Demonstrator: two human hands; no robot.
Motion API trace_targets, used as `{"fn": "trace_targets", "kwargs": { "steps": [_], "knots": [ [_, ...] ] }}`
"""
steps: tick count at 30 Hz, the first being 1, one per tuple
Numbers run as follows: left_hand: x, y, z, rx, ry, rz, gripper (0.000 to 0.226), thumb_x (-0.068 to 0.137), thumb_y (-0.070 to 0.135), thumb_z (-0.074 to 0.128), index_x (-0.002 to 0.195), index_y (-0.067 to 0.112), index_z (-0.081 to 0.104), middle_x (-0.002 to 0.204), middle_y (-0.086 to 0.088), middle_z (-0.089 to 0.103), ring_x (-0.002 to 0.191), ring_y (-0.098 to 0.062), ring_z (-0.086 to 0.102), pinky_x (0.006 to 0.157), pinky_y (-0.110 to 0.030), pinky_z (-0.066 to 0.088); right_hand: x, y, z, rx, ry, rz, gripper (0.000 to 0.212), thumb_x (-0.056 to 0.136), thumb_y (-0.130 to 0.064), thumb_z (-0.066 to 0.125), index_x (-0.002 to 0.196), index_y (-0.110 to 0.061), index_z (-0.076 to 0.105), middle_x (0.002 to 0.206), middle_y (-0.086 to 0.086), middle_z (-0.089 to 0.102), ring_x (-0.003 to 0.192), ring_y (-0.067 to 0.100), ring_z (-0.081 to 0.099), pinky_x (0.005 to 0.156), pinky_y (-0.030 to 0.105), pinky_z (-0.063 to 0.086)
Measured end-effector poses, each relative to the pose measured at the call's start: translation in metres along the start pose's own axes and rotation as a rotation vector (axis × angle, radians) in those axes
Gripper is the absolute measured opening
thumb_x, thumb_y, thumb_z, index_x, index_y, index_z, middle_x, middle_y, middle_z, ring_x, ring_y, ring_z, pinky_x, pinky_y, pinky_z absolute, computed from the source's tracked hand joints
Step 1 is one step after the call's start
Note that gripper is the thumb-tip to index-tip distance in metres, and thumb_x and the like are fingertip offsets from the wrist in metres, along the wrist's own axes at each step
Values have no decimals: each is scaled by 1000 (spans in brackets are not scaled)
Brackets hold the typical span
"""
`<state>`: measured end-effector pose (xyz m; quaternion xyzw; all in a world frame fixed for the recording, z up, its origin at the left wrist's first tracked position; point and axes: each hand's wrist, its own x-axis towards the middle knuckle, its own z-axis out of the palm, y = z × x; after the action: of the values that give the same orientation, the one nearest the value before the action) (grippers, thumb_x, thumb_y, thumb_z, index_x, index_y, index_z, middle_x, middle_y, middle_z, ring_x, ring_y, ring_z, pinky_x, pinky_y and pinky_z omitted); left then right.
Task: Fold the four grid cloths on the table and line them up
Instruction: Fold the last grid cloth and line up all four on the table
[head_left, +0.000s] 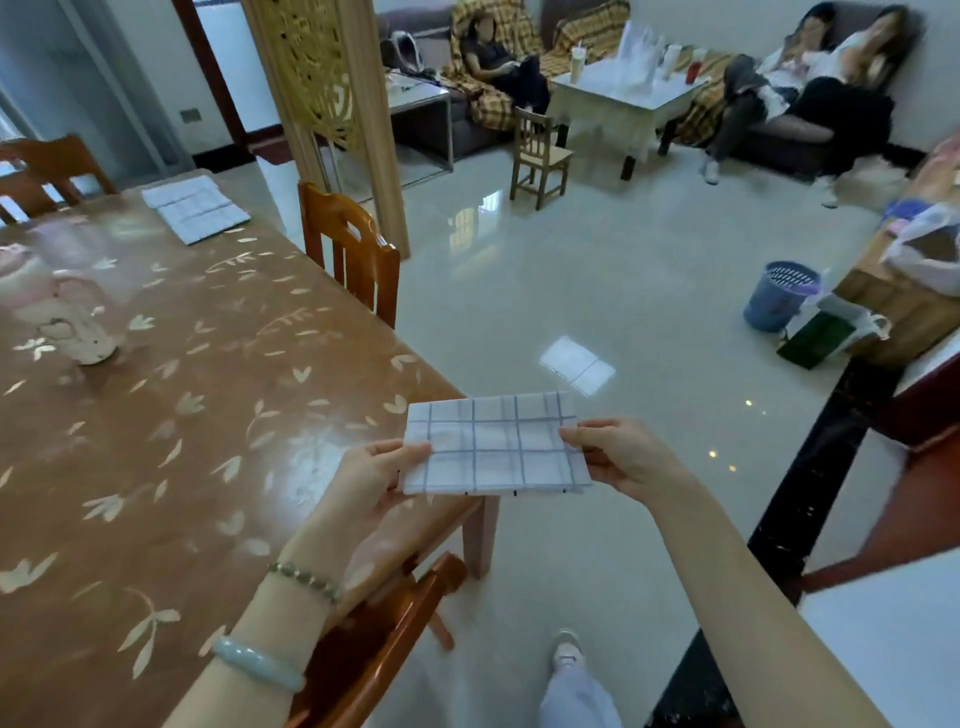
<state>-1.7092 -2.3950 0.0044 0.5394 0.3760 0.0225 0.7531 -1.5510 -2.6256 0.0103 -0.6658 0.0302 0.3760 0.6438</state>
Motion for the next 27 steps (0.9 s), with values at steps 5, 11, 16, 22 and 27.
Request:
{"fn": "trace_targets", "kwargs": {
  "steps": [5, 11, 16, 22, 27],
  "knots": [
    [46, 19, 72, 47, -52, 4, 29, 81, 13, 72, 106, -2, 68, 96, -19, 72, 76, -23, 70, 62, -27, 58, 31, -27, -62, 33, 57, -13, 6, 83, 1, 65, 89, 2, 64, 83, 16, 69, 70, 23, 69, 67, 34, 60],
    [102, 41, 174, 27, 17, 31, 27, 82, 11, 72, 104, -4, 68, 92, -20, 71, 72, -23, 68, 58, -26, 56, 89, -82, -146, 9, 64, -44, 6, 83, 0, 66, 87, 2, 62, 72, 11, 70, 63, 21, 68, 60, 32, 59],
    [134, 57, 233, -27, 78, 28, 20, 84, 6, 68, 101, -5, 68, 81, -15, 68, 58, -16, 65, 49, -20, 54, 142, -121, -193, -77, 19, -56, 13, 84, -2, 66, 94, 6, 64, 82, 16, 69, 65, 22, 67, 61, 31, 59],
    [173, 78, 254, -99, 211, 9, 2, 84, 1, 67, 85, -1, 68, 69, -11, 69, 47, -10, 64, 42, -17, 48, 204, -155, -197, -144, -70, -55, 10, 85, -4, 65, 91, 4, 65, 84, 17, 67, 71, 25, 66, 66, 33, 59],
    [216, 101, 248, -200, 316, -10, 9, 84, -1, 67, 92, -5, 67, 78, -15, 70, 55, -19, 65, 42, -21, 51, 271, -182, -176, -160, -164, 3, 25, 85, -3, 65, 104, 13, 62, 92, 21, 65, 82, 30, 64, 76, 38, 57]
  ]
}}
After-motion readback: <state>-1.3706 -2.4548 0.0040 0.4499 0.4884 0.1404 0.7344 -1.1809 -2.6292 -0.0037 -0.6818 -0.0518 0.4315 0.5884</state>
